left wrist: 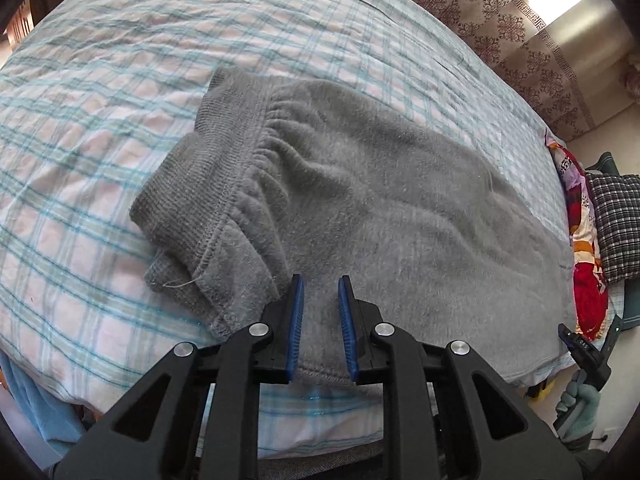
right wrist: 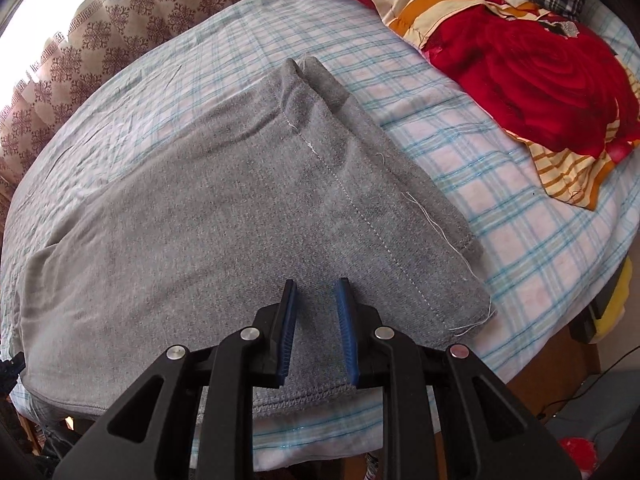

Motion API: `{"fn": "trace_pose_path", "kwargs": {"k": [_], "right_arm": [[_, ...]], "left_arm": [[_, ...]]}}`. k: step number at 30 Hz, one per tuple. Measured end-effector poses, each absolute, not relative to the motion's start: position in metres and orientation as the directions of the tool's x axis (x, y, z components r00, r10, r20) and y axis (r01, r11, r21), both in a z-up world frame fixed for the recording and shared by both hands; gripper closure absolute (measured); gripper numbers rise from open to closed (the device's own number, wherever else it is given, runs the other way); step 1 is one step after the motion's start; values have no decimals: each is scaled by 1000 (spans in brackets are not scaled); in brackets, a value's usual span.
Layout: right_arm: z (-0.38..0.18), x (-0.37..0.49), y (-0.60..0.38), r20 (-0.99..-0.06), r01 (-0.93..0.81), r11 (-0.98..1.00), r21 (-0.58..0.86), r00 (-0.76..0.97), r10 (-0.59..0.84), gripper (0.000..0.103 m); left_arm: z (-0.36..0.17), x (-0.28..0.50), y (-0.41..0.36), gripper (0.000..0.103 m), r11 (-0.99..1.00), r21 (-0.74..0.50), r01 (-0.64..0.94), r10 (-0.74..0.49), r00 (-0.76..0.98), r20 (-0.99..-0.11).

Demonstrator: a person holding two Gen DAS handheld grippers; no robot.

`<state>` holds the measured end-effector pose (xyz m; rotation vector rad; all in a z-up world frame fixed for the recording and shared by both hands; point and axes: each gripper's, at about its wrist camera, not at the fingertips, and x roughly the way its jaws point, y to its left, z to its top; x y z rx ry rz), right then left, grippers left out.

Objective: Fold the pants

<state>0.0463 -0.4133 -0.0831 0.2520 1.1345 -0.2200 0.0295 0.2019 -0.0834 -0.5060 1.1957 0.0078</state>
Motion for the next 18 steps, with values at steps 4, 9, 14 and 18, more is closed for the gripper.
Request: {"fn": "trace_pose_path", "kwargs": {"k": [4,9,14,18], "right_arm": [[-64,70,-393,-896,257,965,45,437,-75,82],[-47,124,-322,-866,33,989,146,488,111,60],[-39,185,-217,-829,-240,952,191,480,288,55],[-49,227,-145,-836,-410,876,254,362,412,55]], "left_arm": [[-92,10,201,91,887,-367,-281,-260,353,-899],[-94,6,199,91,898,-355,-261,-259,340,-904],[-92,9,199,91,902,-355,-244,-262,344,-902],[-80,14,200,91,905,-363,-223,-266,368,-891]]}}
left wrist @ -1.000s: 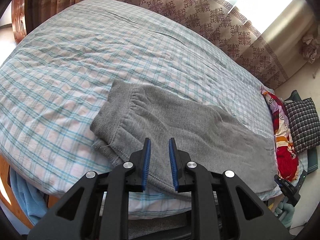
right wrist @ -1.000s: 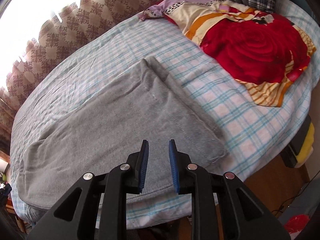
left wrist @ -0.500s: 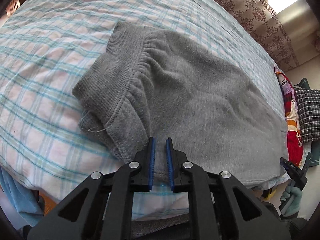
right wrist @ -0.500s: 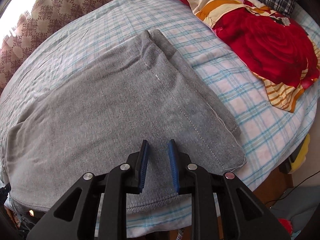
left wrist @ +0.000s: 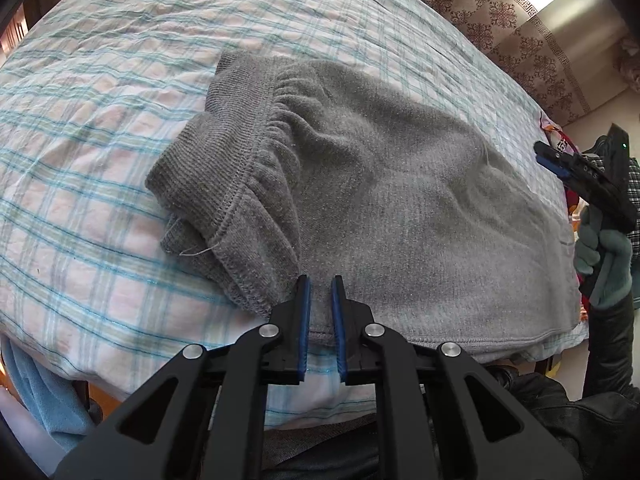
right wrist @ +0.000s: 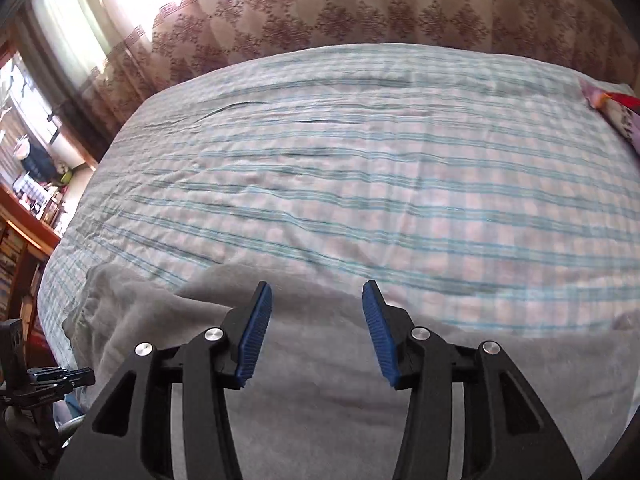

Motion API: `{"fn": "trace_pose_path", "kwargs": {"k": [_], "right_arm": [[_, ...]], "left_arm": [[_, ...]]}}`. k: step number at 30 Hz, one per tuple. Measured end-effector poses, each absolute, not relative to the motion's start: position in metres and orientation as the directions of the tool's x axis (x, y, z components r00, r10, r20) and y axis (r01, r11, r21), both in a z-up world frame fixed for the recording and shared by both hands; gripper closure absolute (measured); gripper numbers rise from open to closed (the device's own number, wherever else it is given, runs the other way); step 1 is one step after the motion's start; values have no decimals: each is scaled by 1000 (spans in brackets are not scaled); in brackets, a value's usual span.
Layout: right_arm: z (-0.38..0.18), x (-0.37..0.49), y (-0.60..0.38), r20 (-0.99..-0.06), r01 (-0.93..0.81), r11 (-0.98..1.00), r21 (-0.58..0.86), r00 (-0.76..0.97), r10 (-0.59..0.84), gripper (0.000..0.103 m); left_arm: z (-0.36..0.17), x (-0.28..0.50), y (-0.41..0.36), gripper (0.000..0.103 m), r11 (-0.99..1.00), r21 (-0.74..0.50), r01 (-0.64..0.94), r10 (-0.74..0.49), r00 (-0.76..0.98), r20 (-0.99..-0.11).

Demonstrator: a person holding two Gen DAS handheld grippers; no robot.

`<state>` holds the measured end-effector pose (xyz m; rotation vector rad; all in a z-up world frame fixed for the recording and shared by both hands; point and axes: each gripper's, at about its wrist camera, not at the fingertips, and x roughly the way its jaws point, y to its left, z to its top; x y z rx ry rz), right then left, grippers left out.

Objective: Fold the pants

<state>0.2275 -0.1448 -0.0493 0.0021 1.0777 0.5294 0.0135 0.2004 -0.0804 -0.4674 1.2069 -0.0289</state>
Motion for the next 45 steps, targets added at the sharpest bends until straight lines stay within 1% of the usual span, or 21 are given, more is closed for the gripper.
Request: {"fn": "trace_pose_path", "kwargs": {"k": [2,7,12,14,16,17,18,20,23,25,28,31,34,35,36,38,39,41,42,43,45], "right_arm": [[-60,242,-116,-849,-470,835,287,279,448,55],[-93,259,-82,-888,-531,783,324,113,445,55],[-110,259,-70,-871,-539,728,423,-21,491,56],[-111,252,-62,-874,-573,706,416,-37,485,63],[-109,245,-56,-875,-600,687,410,-45,483,76],[-107,243,-54,-873,-607,682,408,-40,486,81],[-103,242,-53,-872,-612,683,400,-25,489,95],[-89,239,-54,-865,-616,691,377,34,501,100],[-66,230,-52,-866,-651,705,281,144,478,101],[-62,228,-49,-870,-648,721,248,179,459,101],[-57,231,-54,-867,-615,766,187,263,423,101],[-44,234,-62,-842,-575,797,185,326,430,102],[-31,235,-68,-819,-531,844,74,450,355,103],[-29,240,-73,-810,-516,853,82,464,359,103],[-29,247,-79,-805,-498,857,131,451,385,103],[-35,262,-91,-808,-477,835,275,356,470,103],[-41,268,-94,-813,-466,828,312,319,486,101],[-52,270,-95,-827,-455,823,340,271,492,77],[-58,272,-94,-827,-452,811,373,234,511,47],[-65,274,-94,-826,-445,800,402,201,527,38],[-80,272,-89,-829,-438,785,438,142,542,38]], "left_arm": [[-69,19,199,91,916,-347,-199,-251,389,-886],[-44,45,201,91,922,-358,-148,-252,471,-845],[-55,70,193,90,920,-376,-109,-293,447,-845],[-69,72,190,90,919,-376,-121,-301,405,-863],[-81,67,190,90,914,-381,-136,-309,374,-874],[-86,63,190,90,911,-387,-146,-313,369,-875],[-88,59,191,90,907,-392,-153,-316,367,-875],[-92,49,193,91,902,-396,-171,-317,358,-878],[-96,30,192,91,907,-382,-178,-306,344,-888],[-95,21,191,91,909,-375,-181,-299,340,-891],[-96,12,190,91,912,-365,-185,-291,333,-897],[-95,8,187,91,921,-342,-185,-271,326,-906],[-94,7,186,91,925,-335,-179,-267,318,-909],[-94,8,187,91,924,-337,-181,-270,316,-909],[-94,9,188,91,923,-340,-183,-273,314,-909],[-93,10,187,91,923,-340,-181,-273,314,-909],[-93,10,187,91,924,-338,-180,-271,315,-909],[-93,12,187,91,922,-342,-182,-274,318,-908],[-93,11,189,91,919,-347,-185,-278,319,-906],[-92,11,190,91,917,-351,-188,-281,320,-905],[-92,11,191,91,918,-351,-187,-281,321,-905]]}}
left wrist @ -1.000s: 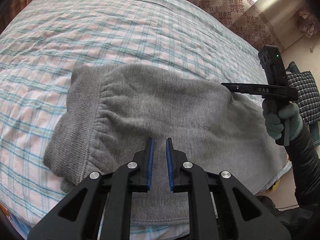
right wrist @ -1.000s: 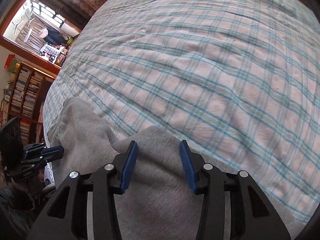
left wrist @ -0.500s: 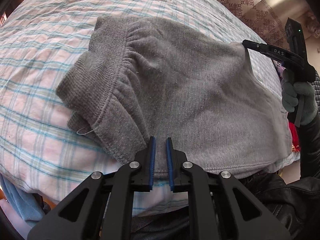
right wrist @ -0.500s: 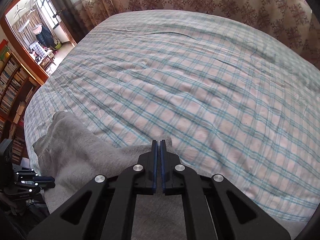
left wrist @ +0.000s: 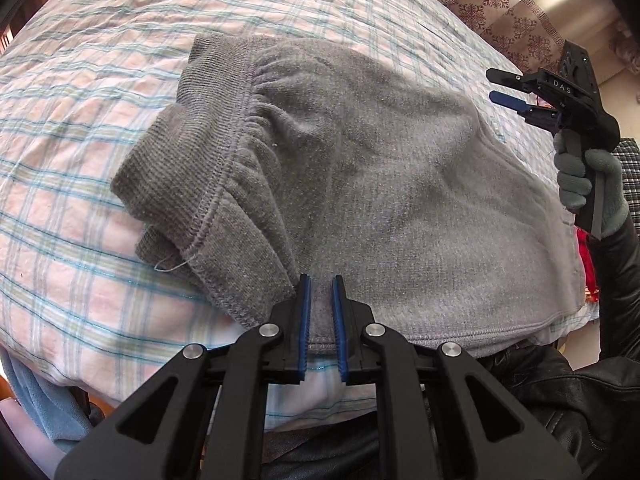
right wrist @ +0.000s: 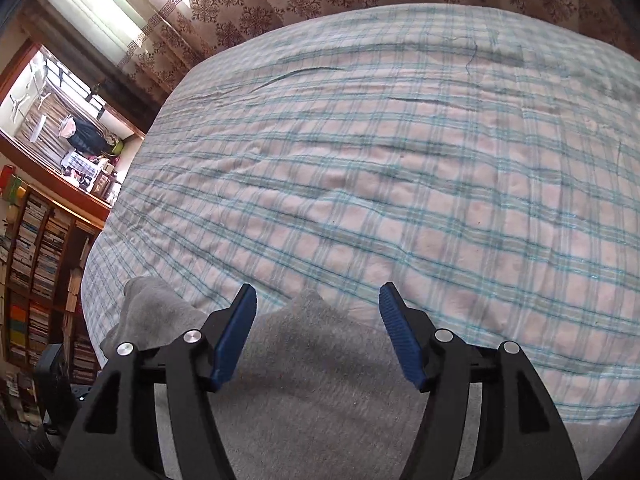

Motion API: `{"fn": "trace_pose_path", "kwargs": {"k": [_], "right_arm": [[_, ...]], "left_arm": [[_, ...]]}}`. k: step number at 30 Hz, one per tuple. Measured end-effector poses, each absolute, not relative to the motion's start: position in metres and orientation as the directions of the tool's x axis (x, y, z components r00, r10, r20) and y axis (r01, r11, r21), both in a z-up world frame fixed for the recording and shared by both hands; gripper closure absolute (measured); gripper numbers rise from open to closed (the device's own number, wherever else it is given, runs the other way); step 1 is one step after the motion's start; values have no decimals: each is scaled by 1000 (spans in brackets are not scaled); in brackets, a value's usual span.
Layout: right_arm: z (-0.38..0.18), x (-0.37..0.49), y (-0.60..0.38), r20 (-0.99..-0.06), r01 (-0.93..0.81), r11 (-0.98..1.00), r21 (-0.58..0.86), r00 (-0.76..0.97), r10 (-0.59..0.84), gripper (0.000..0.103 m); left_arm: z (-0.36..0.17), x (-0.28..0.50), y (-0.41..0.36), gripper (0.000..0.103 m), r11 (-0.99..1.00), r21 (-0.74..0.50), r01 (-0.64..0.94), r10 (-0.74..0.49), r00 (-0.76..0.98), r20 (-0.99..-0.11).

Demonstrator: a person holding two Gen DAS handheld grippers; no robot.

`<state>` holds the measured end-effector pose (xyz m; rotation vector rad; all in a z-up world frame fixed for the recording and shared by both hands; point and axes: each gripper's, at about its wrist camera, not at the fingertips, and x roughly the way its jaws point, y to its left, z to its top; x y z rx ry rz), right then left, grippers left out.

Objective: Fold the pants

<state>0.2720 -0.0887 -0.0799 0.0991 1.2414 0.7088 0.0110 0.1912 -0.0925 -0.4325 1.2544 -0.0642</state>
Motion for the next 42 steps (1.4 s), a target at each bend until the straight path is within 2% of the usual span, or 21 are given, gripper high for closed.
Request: {"fn": "trace_pose_path", "kwargs": {"k": [4,8,11,13,15,18,23,28,33,39,42], "right_arm": [[-100,261,-67,-875,-496,794,352,127,468,47],[-115,252,-40,-918,-555,819,146,233,321,47],[-110,249,-35,-904,-552,830,85,308,297,47],[-98,248,-42,-884,-532,842,91,347,315,47],[-82,244,-55,-862,-509,853,117,375,342,47],[-61,224,-72,-836,-502,850,161,388,388,47],[-54,175,-98,-837,-507,844,173,376,397,47],[-77,144,-157,-860,-401,893,203,364,358,47],[-98,140,-231,-880,-237,954,183,393,267,49],[-60,141,-329,-823,-39,986,165,545,159,50],[-45,140,-376,-799,49,988,146,595,89,49]], "left_arm": [[-92,10,193,91,918,-351,-186,-282,318,-905],[-91,14,192,91,921,-345,-183,-279,308,-909],[-83,23,193,91,916,-354,-190,-287,306,-908],[-70,30,192,88,929,-329,-170,-260,334,-906],[-56,40,187,75,940,-312,-137,-241,377,-894],[-41,60,173,68,943,-325,-73,-265,428,-864],[-48,98,155,66,938,-342,-53,-285,443,-850],[-80,111,163,66,933,-336,-125,-263,398,-879],[-96,111,166,67,934,-333,-126,-259,402,-878],[-82,110,151,66,961,-243,-132,-174,395,-902],[-71,112,137,66,968,-231,-97,-173,409,-896]]}}
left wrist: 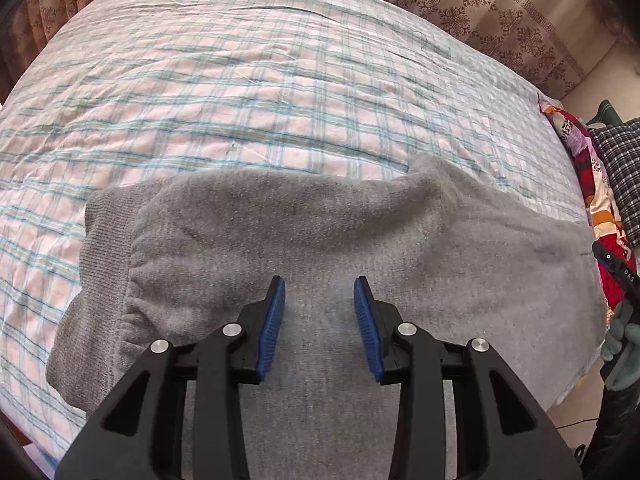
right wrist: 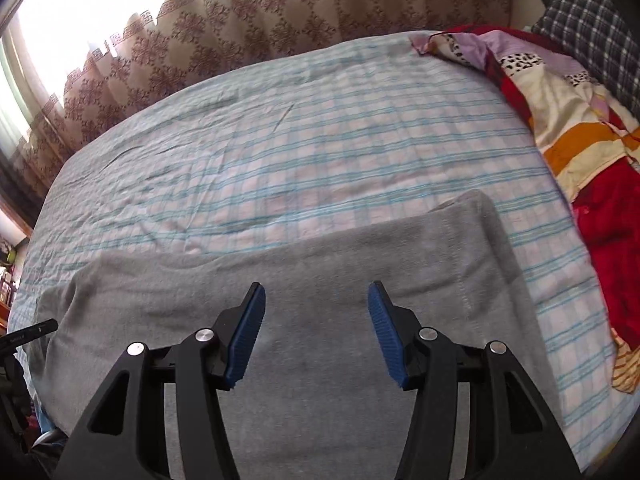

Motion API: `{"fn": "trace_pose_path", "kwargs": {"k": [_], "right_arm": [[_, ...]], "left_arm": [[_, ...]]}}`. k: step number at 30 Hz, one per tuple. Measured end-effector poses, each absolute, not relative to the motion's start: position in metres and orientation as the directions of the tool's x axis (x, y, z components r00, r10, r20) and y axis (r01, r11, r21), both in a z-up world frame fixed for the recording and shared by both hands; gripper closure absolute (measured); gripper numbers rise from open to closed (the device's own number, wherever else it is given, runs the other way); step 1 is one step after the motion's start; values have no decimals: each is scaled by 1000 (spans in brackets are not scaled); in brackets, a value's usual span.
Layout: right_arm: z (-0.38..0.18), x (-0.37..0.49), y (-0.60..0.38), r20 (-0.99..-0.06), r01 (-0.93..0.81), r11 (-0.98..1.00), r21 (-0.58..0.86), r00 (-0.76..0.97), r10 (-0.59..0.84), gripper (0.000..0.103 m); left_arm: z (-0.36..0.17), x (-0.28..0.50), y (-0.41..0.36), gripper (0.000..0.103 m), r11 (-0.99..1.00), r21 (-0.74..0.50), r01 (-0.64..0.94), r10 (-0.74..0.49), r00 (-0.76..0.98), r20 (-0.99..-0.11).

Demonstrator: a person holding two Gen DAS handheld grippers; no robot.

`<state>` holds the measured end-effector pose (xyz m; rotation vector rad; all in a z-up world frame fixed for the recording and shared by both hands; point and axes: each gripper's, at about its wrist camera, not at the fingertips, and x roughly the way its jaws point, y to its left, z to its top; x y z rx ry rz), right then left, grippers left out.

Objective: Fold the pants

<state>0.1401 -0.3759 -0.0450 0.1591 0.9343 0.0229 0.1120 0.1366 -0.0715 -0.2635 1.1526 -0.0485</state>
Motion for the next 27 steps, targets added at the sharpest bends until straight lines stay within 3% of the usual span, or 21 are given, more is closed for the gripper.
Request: {"fn": "trace_pose_path", "kwargs": {"k": [6,17,20,24,27], "right_arm": [[-50,142,-439,-799,116,975,188,596,83,49],[-93,150,-463,-824,98,943,318,521,223,49],[-89,147,-463,-813,75,933,351,519,265,54],[-83,141,-452,-807,13,944,328,523,274,55],[-92,147,-459,-834,71,962,265,518,192,57]], "left_arm": [[-55,123,95,58,974,-225,-2,-203,422,-883],[-63,145,49,57,979,-196,50,-200,376,-905],[-66,148,42,57,981,-186,56,-193,366,-910],[-68,152,36,55,982,-180,59,-190,358,-914],[-71,154,30,54,982,-178,67,-190,347,-919]]}}
